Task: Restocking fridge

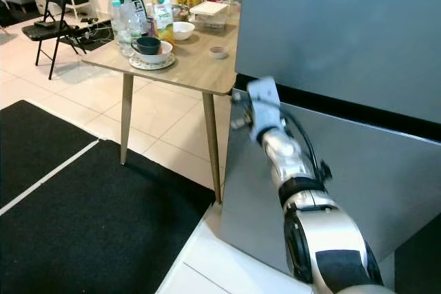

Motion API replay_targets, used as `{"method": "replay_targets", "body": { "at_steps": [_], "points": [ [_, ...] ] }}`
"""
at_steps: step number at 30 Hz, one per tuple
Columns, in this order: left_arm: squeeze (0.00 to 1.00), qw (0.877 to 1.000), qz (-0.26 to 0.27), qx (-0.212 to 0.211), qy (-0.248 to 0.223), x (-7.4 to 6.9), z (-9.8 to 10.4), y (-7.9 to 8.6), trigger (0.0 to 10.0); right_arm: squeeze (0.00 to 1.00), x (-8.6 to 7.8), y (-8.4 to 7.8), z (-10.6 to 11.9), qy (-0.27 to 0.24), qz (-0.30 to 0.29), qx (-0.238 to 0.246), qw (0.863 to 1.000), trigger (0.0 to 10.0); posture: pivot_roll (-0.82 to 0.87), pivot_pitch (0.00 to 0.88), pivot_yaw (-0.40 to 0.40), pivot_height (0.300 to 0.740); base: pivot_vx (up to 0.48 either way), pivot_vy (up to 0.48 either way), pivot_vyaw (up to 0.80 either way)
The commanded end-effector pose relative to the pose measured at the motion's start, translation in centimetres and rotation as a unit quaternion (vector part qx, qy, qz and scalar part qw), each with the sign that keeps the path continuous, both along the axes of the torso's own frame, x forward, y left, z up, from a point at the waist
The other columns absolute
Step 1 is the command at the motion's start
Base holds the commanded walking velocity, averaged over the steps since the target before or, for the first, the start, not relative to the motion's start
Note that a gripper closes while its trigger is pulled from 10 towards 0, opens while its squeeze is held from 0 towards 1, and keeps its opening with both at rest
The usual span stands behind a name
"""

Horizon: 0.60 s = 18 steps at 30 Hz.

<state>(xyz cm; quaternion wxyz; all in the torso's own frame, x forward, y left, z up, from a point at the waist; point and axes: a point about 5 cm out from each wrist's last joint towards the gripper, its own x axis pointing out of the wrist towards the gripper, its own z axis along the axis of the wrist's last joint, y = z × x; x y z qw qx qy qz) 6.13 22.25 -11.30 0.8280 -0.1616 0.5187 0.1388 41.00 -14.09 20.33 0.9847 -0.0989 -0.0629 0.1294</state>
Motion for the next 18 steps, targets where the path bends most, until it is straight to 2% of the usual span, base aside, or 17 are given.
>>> {"method": "replay_targets", "body": {
  "at_steps": [1, 2, 3, 4, 5, 6, 7, 9, 10, 11, 13, 14, 15, 16, 18],
  "points": [
    [0.00, 1.000, 0.006, -0.001, -0.003, -0.2, 0.0, 0.2, 10.0, 0.00, -0.4, -0.3, -2.0, 0.035, -0.004, 0.008, 0.999, 10.0, 0.02, 0.071, -0.048, 0.740, 0.000, 0.000, 0.00],
    [0.00, 1.000, 0.001, -0.003, -0.003, 0.1, 0.0, -0.1, 10.0, 0.00, -2.0, -0.5, -6.4, 0.098, 0.013, -0.004, 0.995, 10.0, 0.00, 0.060, -0.036, 0.740, 0.000, 0.000, 0.00],
    [0.00, 1.000, 0.001, -0.003, -0.003, 0.1, 0.0, -0.1, 10.0, 0.00, -2.0, -0.5, -6.4, 0.098, 0.013, -0.004, 0.995, 10.0, 0.00, 0.060, -0.036, 0.740, 0.000, 0.000, 0.00],
    [0.00, 1.000, -0.002, -0.004, -0.003, 0.2, 0.0, -0.2, 10.0, 0.00, -2.9, -0.6, -8.4, 0.128, 0.018, -0.004, 0.992, 10.0, 0.00, 0.057, -0.033, 0.740, 0.000, 0.000, 0.00],
    [0.00, 1.000, -0.002, -0.004, -0.003, 0.2, 0.0, -0.2, 10.0, 0.00, -2.9, -0.6, -8.4, 0.128, 0.018, -0.004, 0.992, 10.0, 0.00, 0.057, -0.033, 0.740, 0.000, 0.000, 0.00],
    [0.00, 1.000, -0.004, -0.006, -0.003, 0.4, 0.0, -0.3, 10.0, 0.00, -3.9, -0.9, -10.4, 0.156, 0.020, -0.006, 0.987, 10.0, -0.01, 0.051, -0.030, 0.740, 0.000, 0.000, 0.00],
    [0.00, 1.000, -0.004, -0.006, -0.003, 0.4, 0.0, -0.3, 10.0, 0.00, -3.9, -0.9, -10.4, 0.156, 0.020, -0.006, 0.987, 10.0, -0.01, 0.051, -0.030, 0.740, 0.000, 0.000, 0.00],
    [0.00, 1.000, -0.012, -0.008, -0.003, 0.8, 0.0, -0.5, 10.0, 0.00, -6.8, -2.2, -15.0, 0.233, 0.009, -0.012, 0.972, 10.0, -0.02, 0.038, -0.027, 0.740, 0.000, 0.000, 0.00],
    [0.00, 1.000, -0.015, -0.008, -0.004, 1.1, 0.0, -0.6, 10.0, 0.00, -8.9, -3.3, -17.7, 0.282, -0.007, -0.017, 0.959, 10.0, -0.02, 0.033, -0.026, 0.740, 0.000, 0.000, 0.00],
    [0.00, 1.000, -0.015, -0.008, -0.004, 1.1, 0.0, -0.6, 10.0, 0.00, -8.9, -3.3, -17.7, 0.282, -0.007, -0.017, 0.959, 10.0, -0.02, 0.033, -0.026, 0.740, 0.000, 0.000, 0.00],
    [0.00, 1.000, -0.019, -0.007, -0.008, 1.8, 0.1, -0.6, 10.0, 0.00, -13.7, -5.7, -22.5, 0.383, -0.061, -0.008, 0.922, 10.0, -0.03, 0.015, -0.021, 0.740, 0.000, 0.000, 0.40],
    [0.00, 1.000, -0.019, -0.007, -0.008, 1.8, 0.1, -0.6, 10.0, 0.00, -13.7, -5.7, -22.5, 0.383, -0.061, -0.008, 0.922, 10.0, -0.03, 0.015, -0.021, 0.740, 0.000, 0.000, 0.80],
    [0.00, 1.000, -0.022, -0.006, -0.011, 2.1, 0.2, -0.5, 10.0, 0.00, -16.9, -6.9, -24.8, 0.438, -0.089, -0.012, 0.895, 10.0, -0.03, 0.008, -0.016, 0.740, 0.000, 0.000, 0.80],
    [0.00, 1.000, -0.022, -0.006, -0.011, 2.1, 0.2, -0.5, 10.0, 0.00, -16.9, -6.9, -24.8, 0.438, -0.089, -0.012, 0.895, 10.0, -0.03, 0.008, -0.016, 0.740, 0.000, 0.000, 0.80],
    [0.00, 1.000, -0.027, -0.005, -0.014, 2.6, 0.3, -0.5, 10.0, 0.00, -21.8, -8.5, -27.5, 0.509, -0.118, -0.040, 0.852, 10.0, -0.03, 0.000, -0.012, 0.740, 0.000, 0.000, 0.79]
  ]
}}
